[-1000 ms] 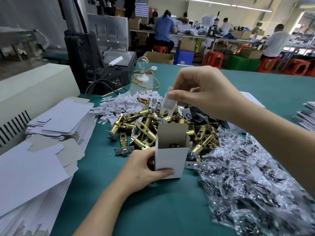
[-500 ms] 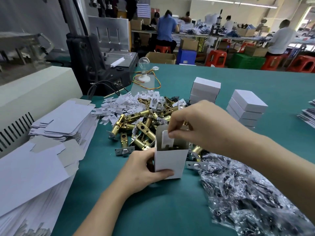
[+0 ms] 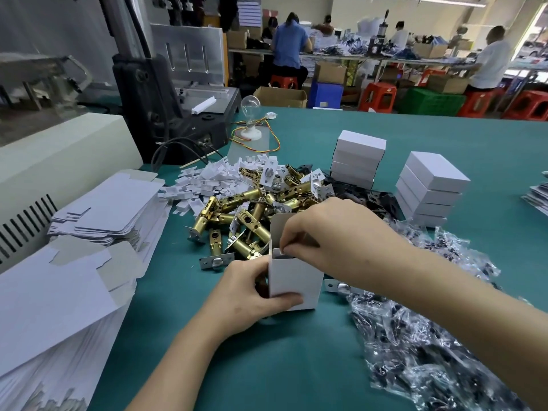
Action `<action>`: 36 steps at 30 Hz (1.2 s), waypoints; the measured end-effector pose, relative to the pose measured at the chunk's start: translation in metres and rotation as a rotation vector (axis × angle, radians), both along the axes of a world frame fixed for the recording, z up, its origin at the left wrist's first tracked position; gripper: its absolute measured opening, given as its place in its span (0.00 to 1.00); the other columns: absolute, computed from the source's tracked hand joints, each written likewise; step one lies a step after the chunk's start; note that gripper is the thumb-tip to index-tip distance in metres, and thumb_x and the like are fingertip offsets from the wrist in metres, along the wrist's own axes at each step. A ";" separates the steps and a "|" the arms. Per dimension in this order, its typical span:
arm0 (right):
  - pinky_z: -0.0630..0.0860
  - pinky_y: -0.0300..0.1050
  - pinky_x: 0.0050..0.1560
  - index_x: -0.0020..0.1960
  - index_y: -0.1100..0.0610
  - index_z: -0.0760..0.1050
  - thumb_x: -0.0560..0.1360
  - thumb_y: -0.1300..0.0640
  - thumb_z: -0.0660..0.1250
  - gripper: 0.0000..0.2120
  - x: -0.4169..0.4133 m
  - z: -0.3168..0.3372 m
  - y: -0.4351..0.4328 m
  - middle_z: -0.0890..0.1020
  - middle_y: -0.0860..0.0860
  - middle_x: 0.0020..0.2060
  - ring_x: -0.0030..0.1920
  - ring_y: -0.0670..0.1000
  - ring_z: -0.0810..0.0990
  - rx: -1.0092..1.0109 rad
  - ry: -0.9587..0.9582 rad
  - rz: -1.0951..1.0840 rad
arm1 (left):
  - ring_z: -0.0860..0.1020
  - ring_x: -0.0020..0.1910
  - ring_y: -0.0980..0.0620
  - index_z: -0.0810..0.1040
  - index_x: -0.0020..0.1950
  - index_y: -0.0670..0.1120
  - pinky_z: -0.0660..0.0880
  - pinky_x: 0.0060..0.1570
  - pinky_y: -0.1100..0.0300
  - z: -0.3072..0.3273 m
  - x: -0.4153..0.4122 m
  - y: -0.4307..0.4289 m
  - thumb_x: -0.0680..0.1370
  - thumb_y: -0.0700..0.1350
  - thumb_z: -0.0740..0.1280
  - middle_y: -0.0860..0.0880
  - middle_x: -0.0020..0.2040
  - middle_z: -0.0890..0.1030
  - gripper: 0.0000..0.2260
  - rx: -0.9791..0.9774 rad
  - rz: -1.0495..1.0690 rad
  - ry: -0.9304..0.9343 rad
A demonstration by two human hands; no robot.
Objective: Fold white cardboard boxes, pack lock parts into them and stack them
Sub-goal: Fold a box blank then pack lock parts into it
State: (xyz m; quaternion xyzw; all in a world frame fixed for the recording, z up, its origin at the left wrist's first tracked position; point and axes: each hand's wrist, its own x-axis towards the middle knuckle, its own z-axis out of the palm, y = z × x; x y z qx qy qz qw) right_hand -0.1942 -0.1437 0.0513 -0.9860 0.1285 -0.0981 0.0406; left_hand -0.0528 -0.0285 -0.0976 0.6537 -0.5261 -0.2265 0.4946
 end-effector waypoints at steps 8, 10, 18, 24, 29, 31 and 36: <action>0.77 0.45 0.49 0.56 0.39 0.83 0.80 0.47 0.66 0.09 0.000 0.000 0.004 0.85 0.40 0.50 0.52 0.46 0.81 -0.059 0.011 0.000 | 0.82 0.41 0.64 0.81 0.51 0.70 0.74 0.39 0.72 0.005 -0.002 0.001 0.69 0.59 0.80 0.62 0.46 0.86 0.15 -0.009 0.004 0.004; 0.77 0.44 0.47 0.55 0.40 0.83 0.79 0.47 0.68 0.07 -0.004 0.003 0.003 0.86 0.39 0.47 0.49 0.44 0.81 -0.011 -0.053 0.002 | 0.81 0.40 0.66 0.82 0.51 0.70 0.73 0.39 0.73 0.007 -0.002 0.002 0.69 0.58 0.80 0.63 0.44 0.86 0.15 -0.010 0.000 0.008; 0.83 0.52 0.46 0.53 0.53 0.84 0.80 0.52 0.68 0.08 -0.007 0.010 -0.109 0.86 0.48 0.42 0.41 0.50 0.83 0.214 -0.471 -0.357 | 0.84 0.48 0.61 0.82 0.59 0.68 0.77 0.45 0.69 0.007 -0.003 0.002 0.69 0.59 0.80 0.62 0.51 0.87 0.20 0.009 -0.009 0.035; 0.82 0.52 0.45 0.49 0.63 0.81 0.81 0.46 0.67 0.19 0.015 -0.052 -0.188 0.85 0.58 0.42 0.43 0.57 0.82 0.073 0.147 -0.561 | 0.85 0.48 0.60 0.83 0.60 0.65 0.78 0.46 0.68 0.006 -0.002 0.002 0.69 0.57 0.80 0.60 0.51 0.87 0.20 0.019 -0.017 0.049; 0.66 0.42 0.29 0.36 0.58 0.71 0.78 0.40 0.70 0.24 0.030 -0.072 -0.204 0.76 0.52 0.31 0.32 0.51 0.74 -0.020 0.220 -0.655 | 0.84 0.48 0.60 0.83 0.59 0.66 0.77 0.46 0.68 0.004 -0.001 0.002 0.70 0.57 0.80 0.60 0.51 0.87 0.19 0.019 -0.015 0.052; 0.67 0.42 0.29 0.37 0.57 0.70 0.77 0.42 0.72 0.22 0.036 -0.075 -0.204 0.76 0.52 0.33 0.33 0.51 0.74 -0.010 0.240 -0.673 | 0.85 0.49 0.59 0.83 0.60 0.66 0.78 0.46 0.68 0.003 0.000 0.001 0.70 0.57 0.80 0.60 0.52 0.87 0.19 0.021 -0.018 0.051; 0.70 0.43 0.33 0.34 0.59 0.69 0.74 0.51 0.76 0.20 0.041 -0.076 -0.207 0.75 0.52 0.30 0.31 0.53 0.73 0.082 0.171 -0.714 | 0.85 0.50 0.59 0.83 0.59 0.65 0.79 0.47 0.67 0.003 0.000 0.001 0.70 0.56 0.80 0.59 0.52 0.87 0.18 0.017 -0.021 0.055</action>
